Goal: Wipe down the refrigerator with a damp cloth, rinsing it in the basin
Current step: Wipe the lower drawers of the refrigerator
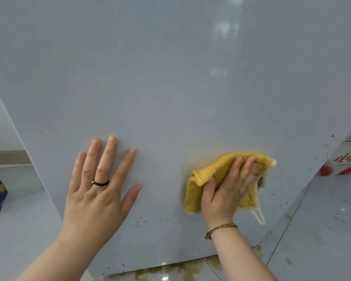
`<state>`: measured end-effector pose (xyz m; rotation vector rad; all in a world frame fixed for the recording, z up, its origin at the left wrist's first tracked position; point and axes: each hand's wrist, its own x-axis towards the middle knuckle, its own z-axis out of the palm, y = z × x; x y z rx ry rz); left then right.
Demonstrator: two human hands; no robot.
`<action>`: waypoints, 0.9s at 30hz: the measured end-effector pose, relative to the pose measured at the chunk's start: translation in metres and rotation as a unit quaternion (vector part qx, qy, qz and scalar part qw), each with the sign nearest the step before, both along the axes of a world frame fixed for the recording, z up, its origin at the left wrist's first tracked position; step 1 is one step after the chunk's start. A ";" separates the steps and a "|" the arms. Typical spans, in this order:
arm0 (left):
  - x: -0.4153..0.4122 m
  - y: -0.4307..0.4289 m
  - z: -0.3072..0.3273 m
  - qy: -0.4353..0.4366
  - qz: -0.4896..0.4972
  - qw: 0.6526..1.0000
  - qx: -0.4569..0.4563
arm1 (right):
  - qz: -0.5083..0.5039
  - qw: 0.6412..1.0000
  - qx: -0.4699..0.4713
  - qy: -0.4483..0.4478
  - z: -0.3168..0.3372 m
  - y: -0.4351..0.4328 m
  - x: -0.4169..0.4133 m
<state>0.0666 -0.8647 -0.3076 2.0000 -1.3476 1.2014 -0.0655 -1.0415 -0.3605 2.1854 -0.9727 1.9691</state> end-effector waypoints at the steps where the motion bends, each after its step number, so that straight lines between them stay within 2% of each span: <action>1: 0.000 0.000 -0.001 -0.004 0.000 1.000 -0.001 | -0.005 1.000 -0.007 -0.019 0.017 -0.009 -0.002; 3: -0.001 -0.003 -0.003 -0.003 0.003 1.000 -0.009 | -0.021 0.999 -0.028 -0.032 0.038 -0.024 -0.008; 6: -0.003 -0.005 -0.004 0.011 0.010 1.000 -0.024 | -0.038 0.998 -0.049 -0.001 0.024 -0.032 -0.016; 10: -0.003 -0.004 -0.003 0.010 0.000 1.000 -0.023 | -0.046 0.998 0.028 0.020 -0.036 -0.027 -0.034; 13: -0.005 -0.004 -0.002 0.008 -0.005 1.000 -0.023 | -0.036 0.997 0.063 0.025 -0.054 -0.026 -0.042; 16: -0.011 -0.005 -0.001 0.029 0.002 0.999 -0.031 | -0.032 0.997 0.065 -0.001 -0.035 -0.032 -0.043; 19: -0.018 -0.009 0.001 0.059 0.002 0.997 -0.043 | -0.039 0.997 0.044 -0.046 0.012 -0.049 -0.045; 22: -0.025 -0.017 0.000 0.031 -0.038 0.998 -0.029 | -0.048 0.996 0.008 -0.078 0.054 -0.065 -0.050; 24: -0.027 -0.023 0.001 0.003 -0.074 0.997 -0.012 | -0.055 0.996 -0.002 -0.065 0.054 -0.071 -0.052; 27: -0.028 -0.032 0.000 -0.018 -0.087 0.996 -0.001 | -0.063 0.997 0.021 -0.042 0.019 -0.071 -0.058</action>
